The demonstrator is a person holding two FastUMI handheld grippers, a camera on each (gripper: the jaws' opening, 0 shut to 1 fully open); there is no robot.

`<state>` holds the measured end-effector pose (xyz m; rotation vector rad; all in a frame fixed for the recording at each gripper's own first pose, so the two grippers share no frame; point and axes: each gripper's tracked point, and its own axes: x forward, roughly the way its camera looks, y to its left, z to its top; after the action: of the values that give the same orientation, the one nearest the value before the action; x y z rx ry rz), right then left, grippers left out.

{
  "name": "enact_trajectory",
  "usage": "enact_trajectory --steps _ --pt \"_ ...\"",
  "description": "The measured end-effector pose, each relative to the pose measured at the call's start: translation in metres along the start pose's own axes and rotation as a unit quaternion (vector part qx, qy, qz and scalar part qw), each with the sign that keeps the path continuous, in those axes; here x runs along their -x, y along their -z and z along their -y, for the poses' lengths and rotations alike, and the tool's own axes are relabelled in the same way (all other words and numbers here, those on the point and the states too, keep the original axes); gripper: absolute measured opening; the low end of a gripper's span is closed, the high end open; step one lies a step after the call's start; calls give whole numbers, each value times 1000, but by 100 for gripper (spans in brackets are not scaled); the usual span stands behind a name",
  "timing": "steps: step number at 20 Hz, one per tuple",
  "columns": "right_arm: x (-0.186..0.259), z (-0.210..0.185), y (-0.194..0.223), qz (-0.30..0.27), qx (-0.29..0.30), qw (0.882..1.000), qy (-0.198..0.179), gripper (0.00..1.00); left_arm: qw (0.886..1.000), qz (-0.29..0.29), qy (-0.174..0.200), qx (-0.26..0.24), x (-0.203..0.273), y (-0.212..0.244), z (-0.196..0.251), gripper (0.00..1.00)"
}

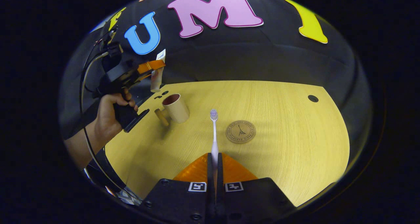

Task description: Put the toothbrush and toothpaste on the desktop into the cup, then pick up the cup and place it on the coaster on the desktop.

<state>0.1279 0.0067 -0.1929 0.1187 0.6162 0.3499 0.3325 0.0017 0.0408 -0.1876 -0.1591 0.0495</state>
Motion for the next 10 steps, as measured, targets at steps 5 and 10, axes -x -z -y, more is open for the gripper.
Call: enact_trajectory --steps 5,10 --pt "1 5 2 -5 3 1000 -3 6 1000 -4 -23 -5 -26 31 -15 19" --pt "-3 5 8 -10 10 1000 -6 6 999 -9 -35 -27 -36 55 -24 20"
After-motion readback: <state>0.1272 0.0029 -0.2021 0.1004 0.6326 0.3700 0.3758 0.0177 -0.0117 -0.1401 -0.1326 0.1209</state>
